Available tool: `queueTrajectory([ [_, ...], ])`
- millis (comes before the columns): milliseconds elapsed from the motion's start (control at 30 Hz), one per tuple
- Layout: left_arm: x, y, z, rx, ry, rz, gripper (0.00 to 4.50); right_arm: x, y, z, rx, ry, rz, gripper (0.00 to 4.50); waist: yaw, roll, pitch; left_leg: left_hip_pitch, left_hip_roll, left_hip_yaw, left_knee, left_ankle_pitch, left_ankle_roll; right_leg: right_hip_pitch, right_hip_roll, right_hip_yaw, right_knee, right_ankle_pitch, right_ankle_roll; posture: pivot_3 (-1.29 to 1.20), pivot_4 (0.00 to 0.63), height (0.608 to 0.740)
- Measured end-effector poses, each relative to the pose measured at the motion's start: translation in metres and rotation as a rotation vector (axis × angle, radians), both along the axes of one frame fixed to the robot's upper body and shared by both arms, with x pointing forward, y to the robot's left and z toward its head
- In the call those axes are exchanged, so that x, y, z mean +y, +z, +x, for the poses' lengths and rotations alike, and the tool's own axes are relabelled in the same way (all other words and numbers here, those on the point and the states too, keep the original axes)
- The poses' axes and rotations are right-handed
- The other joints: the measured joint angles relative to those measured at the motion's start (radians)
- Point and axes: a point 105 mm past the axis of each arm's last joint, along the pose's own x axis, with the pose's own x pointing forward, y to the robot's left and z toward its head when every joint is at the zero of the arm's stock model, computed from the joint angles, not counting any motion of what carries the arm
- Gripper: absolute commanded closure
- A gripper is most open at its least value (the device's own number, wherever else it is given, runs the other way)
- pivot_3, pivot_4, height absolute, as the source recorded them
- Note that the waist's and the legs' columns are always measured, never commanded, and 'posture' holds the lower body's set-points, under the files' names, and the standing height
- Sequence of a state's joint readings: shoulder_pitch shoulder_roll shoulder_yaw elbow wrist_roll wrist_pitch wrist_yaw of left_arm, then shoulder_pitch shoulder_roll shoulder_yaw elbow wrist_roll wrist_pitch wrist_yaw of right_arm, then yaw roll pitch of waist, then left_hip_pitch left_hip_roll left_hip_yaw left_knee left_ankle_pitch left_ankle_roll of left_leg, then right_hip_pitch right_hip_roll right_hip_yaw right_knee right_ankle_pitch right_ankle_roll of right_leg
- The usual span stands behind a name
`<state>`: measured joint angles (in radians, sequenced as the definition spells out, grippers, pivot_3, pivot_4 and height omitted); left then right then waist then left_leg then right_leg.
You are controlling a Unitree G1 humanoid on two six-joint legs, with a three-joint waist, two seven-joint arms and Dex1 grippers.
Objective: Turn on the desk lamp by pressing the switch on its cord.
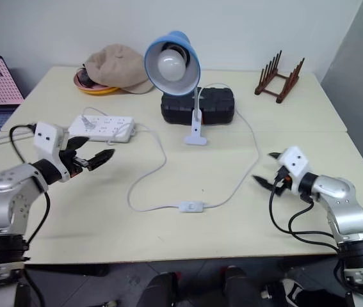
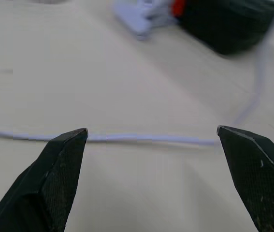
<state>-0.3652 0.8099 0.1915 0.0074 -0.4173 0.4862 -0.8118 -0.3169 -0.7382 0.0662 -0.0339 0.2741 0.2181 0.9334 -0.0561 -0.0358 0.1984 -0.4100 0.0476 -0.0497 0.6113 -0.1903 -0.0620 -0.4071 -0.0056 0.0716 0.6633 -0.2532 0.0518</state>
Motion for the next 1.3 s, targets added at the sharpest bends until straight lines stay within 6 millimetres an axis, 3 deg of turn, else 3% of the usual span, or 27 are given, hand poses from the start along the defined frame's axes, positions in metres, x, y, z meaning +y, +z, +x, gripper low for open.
queueTrajectory([
  [133,-0.046,-0.019,-0.029,0.119,-0.271,0.075,0.0,0.032,-0.015,-0.03,0.097,0.217,-0.042,0.0,0.0,0.0,0.0,0.0,0.0,0.0,0.0,0.0,0.0,0.0,0.0,0.0,0.0,-0.001,-0.001,0.0,0.15,0.74],
  [300,-0.094,-0.035,-0.076,0.16,-0.65,0.254,0.0,0.076,-0.032,-0.047,0.088,0.401,-0.06,0.0,-0.002,0.001,0.0,0.001,0.0,0.001,0.001,0.0,0.0,0.0,0.0,0.001,0.001,-0.004,-0.006,0.0,0.15,0.74],
  [467,-0.091,-0.056,-0.078,0.151,-0.698,0.347,0.0,0.099,-0.038,-0.04,0.027,0.45,-0.091,0.0,0.001,0.0,0.0,0.001,0.0,0.001,0.001,0.0,0.0,0.0,0.0,0.001,0.001,-0.004,-0.006,0.0,0.15,0.74],
  [633,-0.088,-0.056,-0.077,0.138,-0.704,0.351,0.0,0.113,-0.035,-0.031,-0.019,0.45,-0.08,0.0,0.002,0.0,0.0,0.001,0.0,0.001,0.001,0.0,0.0,0.0,0.0,0.0,0.001,-0.003,-0.005,0.0,0.15,0.74],
  [800,-0.083,-0.059,-0.076,0.131,-0.68,0.353,0.0,0.121,-0.05,-0.03,-0.015,0.456,-0.104,0.0,0.002,0.0,0.0,0.001,0.001,0.001,0.0,0.0,0.0,-0.001,0.0,0.0,0.001,-0.003,-0.005,0.0,0.15,0.74],
  [900,-0.082,-0.06,-0.073,0.118,-0.659,0.345,0.0,0.124,-0.052,-0.028,-0.025,0.463,-0.104,0.5,0.002,0.0,0.001,0.001,0.001,0.001,0.001,0.0,0.0,-0.001,0.0,0.0,0.001,-0.003,-0.005,0.0,0.15,0.74],
  [1300,-0.079,-0.062,-0.073,0.115,-0.628,0.333,0.0,0.121,-0.052,-0.018,-0.141,0.472,-0.164,3.45,0.002,0.0,0.0,0.001,0.001,0.0,0.001,0.0,0.0,-0.001,0.0,0.0,0.002,-0.003,-0.004,0.0,0.15,0.74],
])
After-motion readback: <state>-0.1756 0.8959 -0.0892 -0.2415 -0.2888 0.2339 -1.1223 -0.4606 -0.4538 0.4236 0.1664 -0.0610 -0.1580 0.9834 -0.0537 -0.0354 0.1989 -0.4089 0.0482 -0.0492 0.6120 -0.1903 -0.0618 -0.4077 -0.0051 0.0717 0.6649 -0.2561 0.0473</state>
